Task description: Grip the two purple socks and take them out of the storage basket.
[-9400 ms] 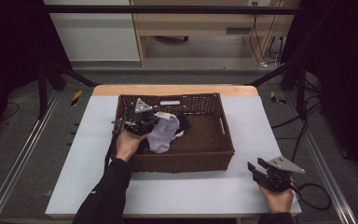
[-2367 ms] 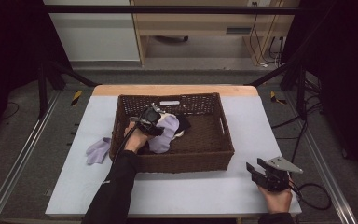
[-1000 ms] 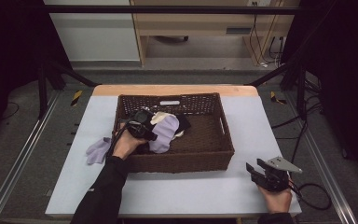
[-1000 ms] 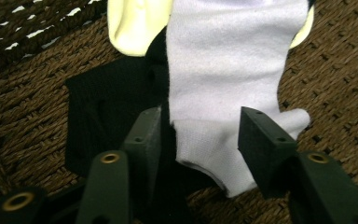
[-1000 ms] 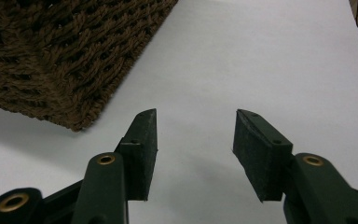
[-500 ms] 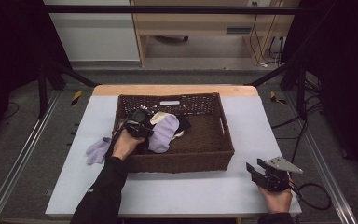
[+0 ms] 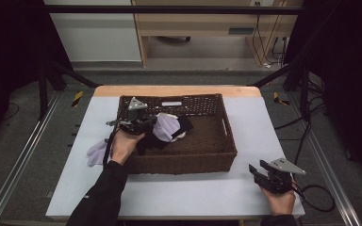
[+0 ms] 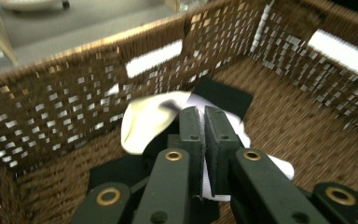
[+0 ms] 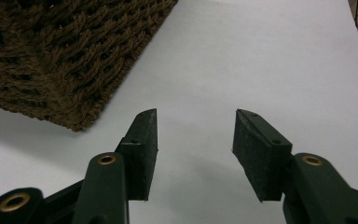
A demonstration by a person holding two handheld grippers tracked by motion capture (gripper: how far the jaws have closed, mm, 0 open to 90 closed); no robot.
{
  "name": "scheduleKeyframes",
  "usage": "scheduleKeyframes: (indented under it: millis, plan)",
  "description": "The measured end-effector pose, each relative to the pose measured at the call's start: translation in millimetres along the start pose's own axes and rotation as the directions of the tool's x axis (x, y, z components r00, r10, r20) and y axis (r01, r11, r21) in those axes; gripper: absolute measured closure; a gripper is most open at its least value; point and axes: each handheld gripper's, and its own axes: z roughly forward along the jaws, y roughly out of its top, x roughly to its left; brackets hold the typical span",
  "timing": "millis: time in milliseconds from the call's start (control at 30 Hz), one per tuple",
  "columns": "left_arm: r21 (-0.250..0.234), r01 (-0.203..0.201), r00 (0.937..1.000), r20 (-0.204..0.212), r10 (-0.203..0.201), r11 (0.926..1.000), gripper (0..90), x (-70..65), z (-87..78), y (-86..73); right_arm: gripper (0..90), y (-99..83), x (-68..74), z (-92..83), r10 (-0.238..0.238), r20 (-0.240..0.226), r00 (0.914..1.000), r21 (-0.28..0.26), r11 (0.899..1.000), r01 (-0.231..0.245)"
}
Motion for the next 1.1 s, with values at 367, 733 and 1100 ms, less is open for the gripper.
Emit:
scheduleKeyframes:
  millis: [367,733,1100]
  plan:
    - [-0.152,0.001,0.9998,0.021,0.002,0.9884,85.9,-6.8,-37.1,7.3,50.8,-0.1,-0.3,0.1,-0.006,0.005,1.0000,-0.004,1.000,0.006]
    - [-0.273,0.014,0.9999,0.005,-0.013,0.9618,85.8,-1.6,-86.8,11.0,50.9,-0.2,-0.5,0.1,-0.009,0.008,0.9999,-0.005,1.000,0.009]
    - [-0.363,0.030,0.9981,-0.039,-0.047,0.9315,85.8,16.5,-135.7,3.6,51.0,-0.3,-0.2,0.1,-0.008,0.008,0.9999,-0.005,1.000,0.008]
